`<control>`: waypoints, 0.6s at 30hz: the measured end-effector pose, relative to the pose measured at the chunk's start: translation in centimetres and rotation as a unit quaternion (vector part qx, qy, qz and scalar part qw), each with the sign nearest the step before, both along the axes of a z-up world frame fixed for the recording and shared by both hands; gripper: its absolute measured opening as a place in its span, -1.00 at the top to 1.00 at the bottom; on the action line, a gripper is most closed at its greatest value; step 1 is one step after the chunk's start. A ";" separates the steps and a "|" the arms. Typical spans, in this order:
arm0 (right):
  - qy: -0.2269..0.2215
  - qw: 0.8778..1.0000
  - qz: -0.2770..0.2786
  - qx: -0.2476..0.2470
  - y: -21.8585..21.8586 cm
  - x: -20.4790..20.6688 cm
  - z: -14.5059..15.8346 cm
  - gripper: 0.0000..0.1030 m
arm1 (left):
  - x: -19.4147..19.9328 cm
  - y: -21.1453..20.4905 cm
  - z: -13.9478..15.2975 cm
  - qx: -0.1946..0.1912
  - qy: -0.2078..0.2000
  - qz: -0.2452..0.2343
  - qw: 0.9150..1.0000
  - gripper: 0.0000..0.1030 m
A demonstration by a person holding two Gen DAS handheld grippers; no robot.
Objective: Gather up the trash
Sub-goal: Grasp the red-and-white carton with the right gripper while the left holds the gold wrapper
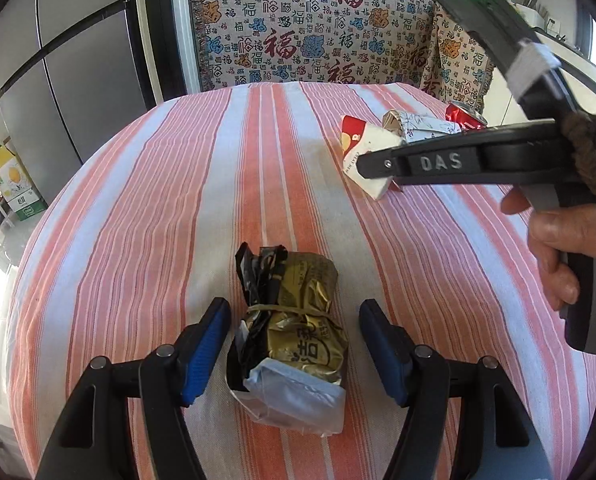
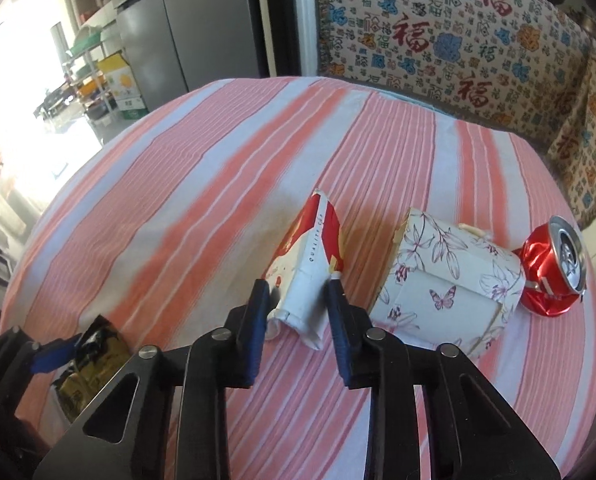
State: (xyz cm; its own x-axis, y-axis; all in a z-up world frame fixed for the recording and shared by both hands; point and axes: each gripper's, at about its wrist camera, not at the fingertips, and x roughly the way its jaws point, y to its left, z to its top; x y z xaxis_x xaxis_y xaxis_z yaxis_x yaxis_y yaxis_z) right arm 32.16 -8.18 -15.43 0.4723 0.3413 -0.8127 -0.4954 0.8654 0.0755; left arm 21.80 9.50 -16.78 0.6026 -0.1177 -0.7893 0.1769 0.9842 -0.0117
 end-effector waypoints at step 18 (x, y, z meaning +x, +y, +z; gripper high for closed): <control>0.034 0.999 0.029 -0.004 -7.5 -11.9 0.6 -0.09 | -0.8 2.1 0.9 -0.089 0.020 -0.043 0.995 -0.33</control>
